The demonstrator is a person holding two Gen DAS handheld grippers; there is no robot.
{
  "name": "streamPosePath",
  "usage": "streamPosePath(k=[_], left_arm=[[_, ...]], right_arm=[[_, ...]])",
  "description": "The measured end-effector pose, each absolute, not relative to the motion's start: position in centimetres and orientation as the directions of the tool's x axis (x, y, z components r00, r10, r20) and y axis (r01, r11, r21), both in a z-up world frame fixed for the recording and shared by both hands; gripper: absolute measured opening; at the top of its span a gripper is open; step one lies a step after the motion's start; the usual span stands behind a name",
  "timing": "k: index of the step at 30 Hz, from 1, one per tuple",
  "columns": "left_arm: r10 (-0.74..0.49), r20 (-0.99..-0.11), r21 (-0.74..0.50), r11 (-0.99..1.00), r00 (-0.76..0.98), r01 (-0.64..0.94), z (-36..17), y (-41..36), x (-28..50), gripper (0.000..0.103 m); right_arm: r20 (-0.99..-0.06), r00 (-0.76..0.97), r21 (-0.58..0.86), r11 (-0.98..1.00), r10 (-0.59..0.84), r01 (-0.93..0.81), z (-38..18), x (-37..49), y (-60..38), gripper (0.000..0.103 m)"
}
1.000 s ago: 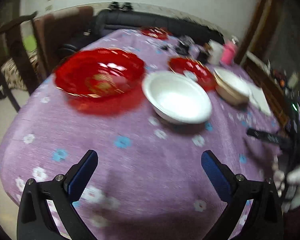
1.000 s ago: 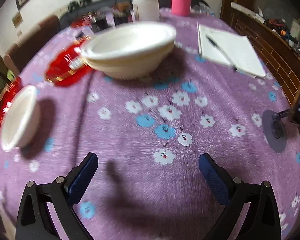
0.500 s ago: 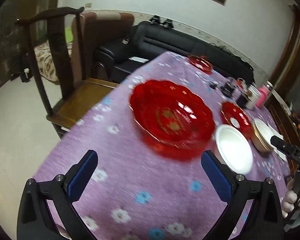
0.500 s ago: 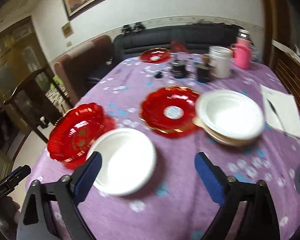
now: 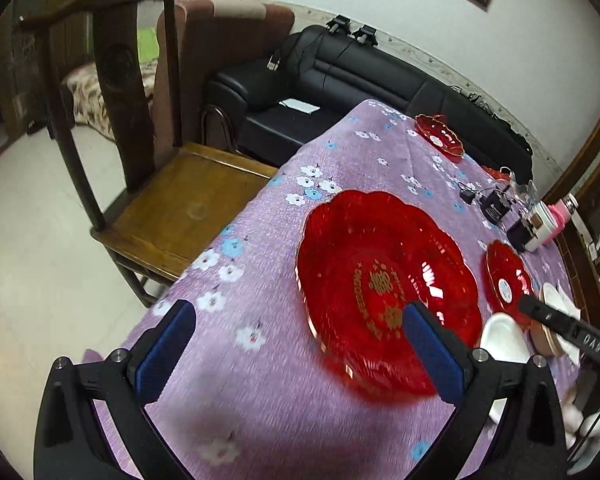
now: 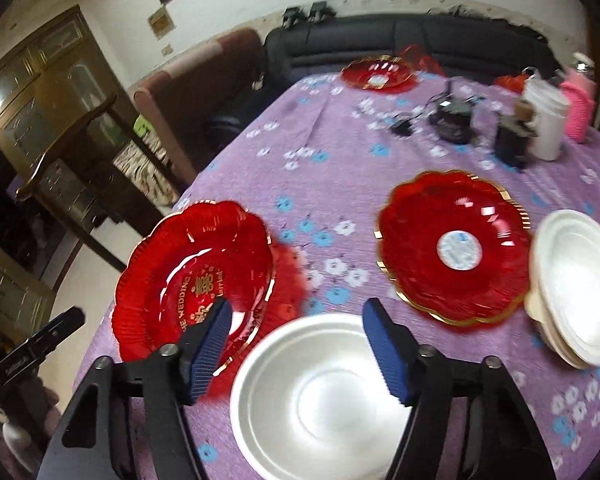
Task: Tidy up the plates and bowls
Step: 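Move the left gripper to the rim of the large red wedding bowl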
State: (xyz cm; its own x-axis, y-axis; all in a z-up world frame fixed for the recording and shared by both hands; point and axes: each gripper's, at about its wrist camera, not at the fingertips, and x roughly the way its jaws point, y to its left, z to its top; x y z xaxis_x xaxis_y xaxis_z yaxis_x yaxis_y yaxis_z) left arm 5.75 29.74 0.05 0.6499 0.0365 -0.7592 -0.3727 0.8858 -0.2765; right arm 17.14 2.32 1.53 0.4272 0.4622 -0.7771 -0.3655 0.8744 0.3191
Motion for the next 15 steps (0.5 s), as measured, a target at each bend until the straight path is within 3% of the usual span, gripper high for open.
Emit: streamPosePath(k=[11, 14, 15], left_arm=[[-0.056, -0.814, -0.314, 0.88, 0.578, -0.357, -3.8, 29.4, 11.0, 0.103], [-0.11, -0.821, -0.348, 0.874, 0.56, -0.339, -4.5, 29.1, 12.2, 0.094], [-0.128, -0.822, -0.361, 0.871, 0.555, -0.333, -4.7, 29.0, 12.4, 0.085]], right_arm=[[-0.819, 0.319, 0.359, 0.861, 0.476, -0.361, -2.0, 19.7, 6.7, 0.064], [-0.83, 0.307, 0.348, 0.862, 0.466, -0.368, -2.6, 20.1, 7.6, 0.061], [-0.833, 0.295, 0.352, 0.86, 0.468, -0.371, -2.9, 20.2, 7.8, 0.056]])
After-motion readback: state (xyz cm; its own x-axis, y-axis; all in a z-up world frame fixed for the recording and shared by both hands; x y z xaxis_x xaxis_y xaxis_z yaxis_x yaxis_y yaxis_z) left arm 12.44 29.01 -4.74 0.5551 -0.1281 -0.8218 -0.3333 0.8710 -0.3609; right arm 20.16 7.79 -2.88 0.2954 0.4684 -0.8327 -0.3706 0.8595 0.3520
